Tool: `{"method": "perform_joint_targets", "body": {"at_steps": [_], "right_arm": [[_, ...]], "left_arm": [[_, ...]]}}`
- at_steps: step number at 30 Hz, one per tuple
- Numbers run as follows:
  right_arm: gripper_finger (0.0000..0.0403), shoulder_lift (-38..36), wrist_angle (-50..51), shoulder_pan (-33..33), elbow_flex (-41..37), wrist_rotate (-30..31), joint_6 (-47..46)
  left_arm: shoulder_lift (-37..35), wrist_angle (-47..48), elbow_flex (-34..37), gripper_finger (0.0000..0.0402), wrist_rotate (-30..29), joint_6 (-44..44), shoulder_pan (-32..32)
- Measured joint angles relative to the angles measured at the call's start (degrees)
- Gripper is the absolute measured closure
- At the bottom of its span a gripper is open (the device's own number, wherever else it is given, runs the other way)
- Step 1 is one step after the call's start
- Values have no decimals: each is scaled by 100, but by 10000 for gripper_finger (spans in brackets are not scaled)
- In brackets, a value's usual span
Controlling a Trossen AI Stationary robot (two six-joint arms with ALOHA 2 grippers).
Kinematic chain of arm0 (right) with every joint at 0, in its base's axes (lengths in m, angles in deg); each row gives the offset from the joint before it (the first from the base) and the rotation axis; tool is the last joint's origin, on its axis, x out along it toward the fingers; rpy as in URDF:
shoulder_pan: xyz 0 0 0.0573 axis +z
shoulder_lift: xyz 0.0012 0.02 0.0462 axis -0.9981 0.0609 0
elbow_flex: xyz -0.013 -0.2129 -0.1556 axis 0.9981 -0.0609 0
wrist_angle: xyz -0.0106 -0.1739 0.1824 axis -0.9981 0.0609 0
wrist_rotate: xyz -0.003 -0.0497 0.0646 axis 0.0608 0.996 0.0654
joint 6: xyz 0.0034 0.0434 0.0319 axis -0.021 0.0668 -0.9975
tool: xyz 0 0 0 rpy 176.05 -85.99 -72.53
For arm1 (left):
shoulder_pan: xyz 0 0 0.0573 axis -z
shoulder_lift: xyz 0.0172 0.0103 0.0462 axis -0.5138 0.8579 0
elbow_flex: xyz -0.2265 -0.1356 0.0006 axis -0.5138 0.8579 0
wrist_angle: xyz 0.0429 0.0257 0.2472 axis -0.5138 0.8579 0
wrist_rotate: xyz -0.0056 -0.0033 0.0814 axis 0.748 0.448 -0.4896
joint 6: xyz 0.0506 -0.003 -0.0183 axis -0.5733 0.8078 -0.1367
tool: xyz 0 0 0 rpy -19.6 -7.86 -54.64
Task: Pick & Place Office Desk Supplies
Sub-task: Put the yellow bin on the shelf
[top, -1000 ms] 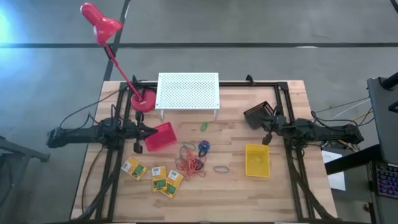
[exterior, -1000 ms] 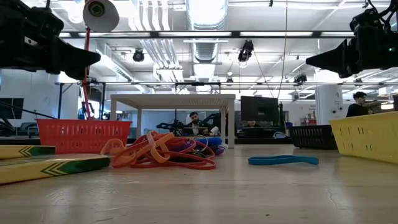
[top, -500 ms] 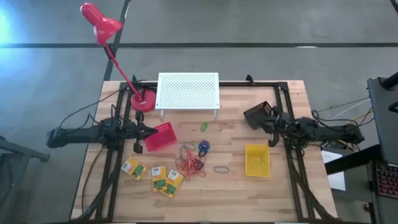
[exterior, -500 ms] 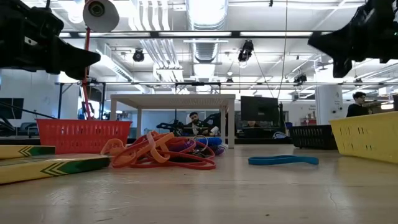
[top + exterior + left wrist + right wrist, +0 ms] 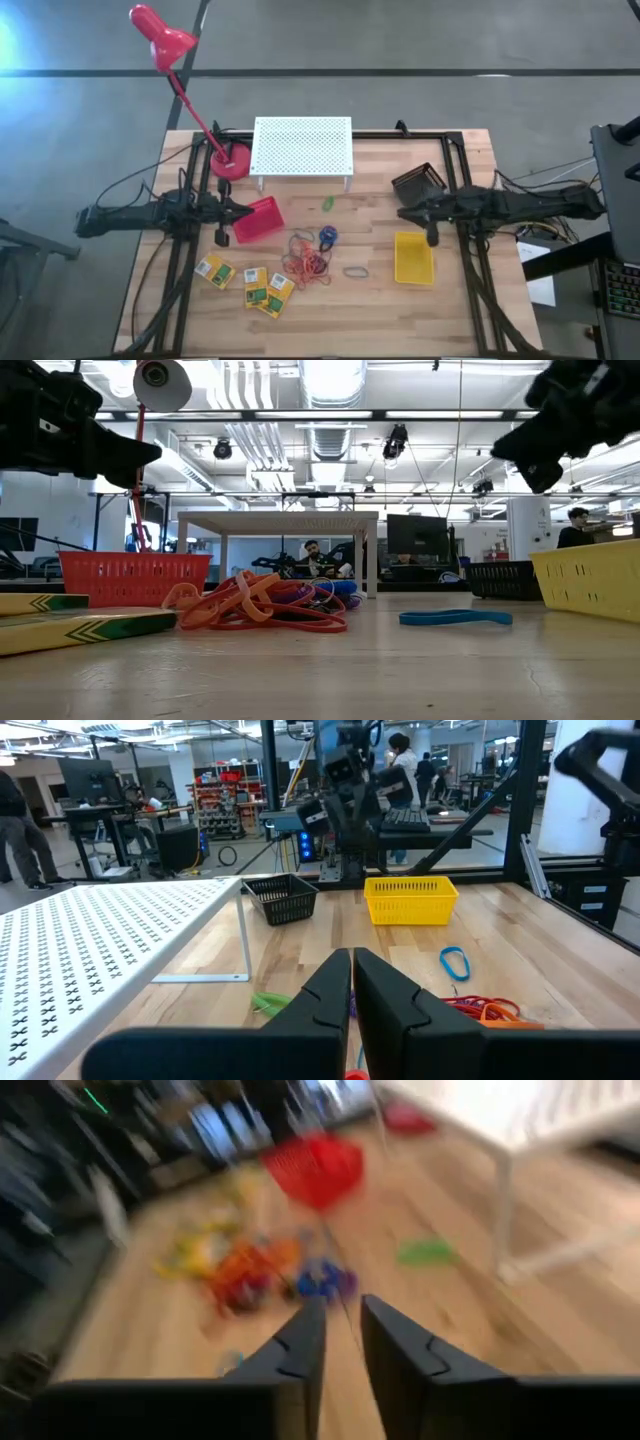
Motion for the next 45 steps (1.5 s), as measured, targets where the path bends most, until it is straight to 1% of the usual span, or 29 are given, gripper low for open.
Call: {"method": "perform_joint_targets", "body": {"at_steps": [5,9,12,14,18,24,30,34,39,41,45], "right_arm": [[274,1475,1979,1,1422,-25,125],[238,2663,3613,-1,2400,-132,345],[219,3519,4251,-3,2949,-319,769],[210,4067,4542,-3,3228,-338,1028],[208,5002,4949,-3,3625,-338,1367],[222,5908,5014,-3,3768,-497,1794],[251,6375,4984,-3,3749,-549,2074],[297,6476,4966,-5,3780,-698,2057],[379,6339,4710,-14,3885,-1228,1985],[385,6251,4668,-17,4060,-1301,1870],[388,6191,4387,-53,4806,-1230,1659]], "left_arm": [[0,0,0,378,-1,0,-1],[0,-1,0,378,0,0,1],[0,1,1,378,-1,1,1],[0,1,1,378,1,0,0],[0,1,1,378,-1,1,1],[0,1,0,378,0,1,0],[0,-1,-1,378,1,2,1],[0,0,1,378,0,2,1],[0,-1,-1,378,-1,2,1],[-2,1,1,378,1,2,1],[-2,-1,1,378,1,2,1]]}}
